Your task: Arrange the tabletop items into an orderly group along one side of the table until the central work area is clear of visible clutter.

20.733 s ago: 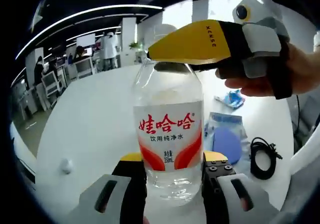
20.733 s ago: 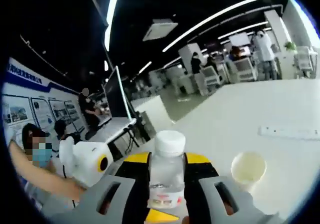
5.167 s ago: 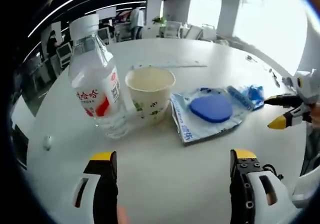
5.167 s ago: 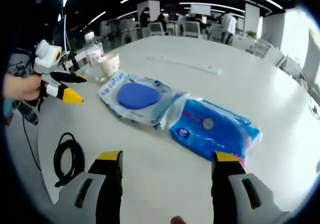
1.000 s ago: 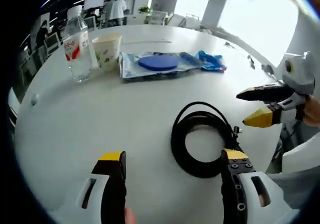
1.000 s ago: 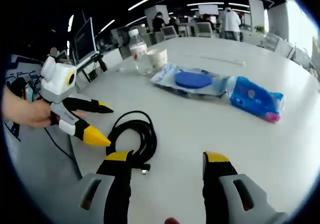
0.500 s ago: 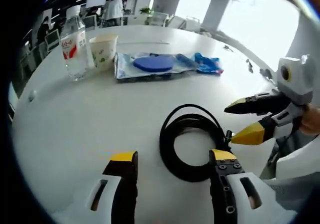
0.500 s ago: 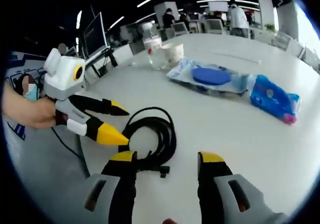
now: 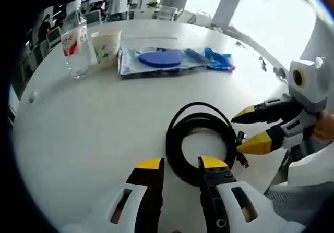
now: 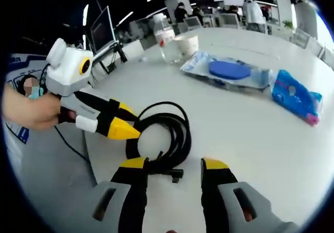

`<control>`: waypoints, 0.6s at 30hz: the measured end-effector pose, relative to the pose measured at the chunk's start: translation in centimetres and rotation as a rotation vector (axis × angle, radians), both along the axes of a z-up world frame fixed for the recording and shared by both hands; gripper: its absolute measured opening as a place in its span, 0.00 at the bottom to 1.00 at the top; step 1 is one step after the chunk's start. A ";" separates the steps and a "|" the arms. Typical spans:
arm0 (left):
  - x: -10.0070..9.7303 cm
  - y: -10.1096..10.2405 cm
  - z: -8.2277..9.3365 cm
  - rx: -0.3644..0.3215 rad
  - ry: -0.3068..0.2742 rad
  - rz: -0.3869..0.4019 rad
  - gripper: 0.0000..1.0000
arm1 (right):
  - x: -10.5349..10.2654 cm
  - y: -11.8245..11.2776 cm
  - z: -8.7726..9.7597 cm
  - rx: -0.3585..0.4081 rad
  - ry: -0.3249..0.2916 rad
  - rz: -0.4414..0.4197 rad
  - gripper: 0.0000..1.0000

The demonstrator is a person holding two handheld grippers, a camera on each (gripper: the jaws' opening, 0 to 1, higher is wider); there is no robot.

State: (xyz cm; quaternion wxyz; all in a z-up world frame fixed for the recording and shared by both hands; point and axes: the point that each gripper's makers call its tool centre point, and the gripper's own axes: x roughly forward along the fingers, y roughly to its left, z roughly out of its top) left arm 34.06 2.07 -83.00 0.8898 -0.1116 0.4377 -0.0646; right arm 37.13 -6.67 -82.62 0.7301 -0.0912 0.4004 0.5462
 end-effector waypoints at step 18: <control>0.3 -0.4 0.4 -0.131 0.030 0.136 0.03 | 0.6 0.1 0.2 0.020 0.080 -0.097 0.13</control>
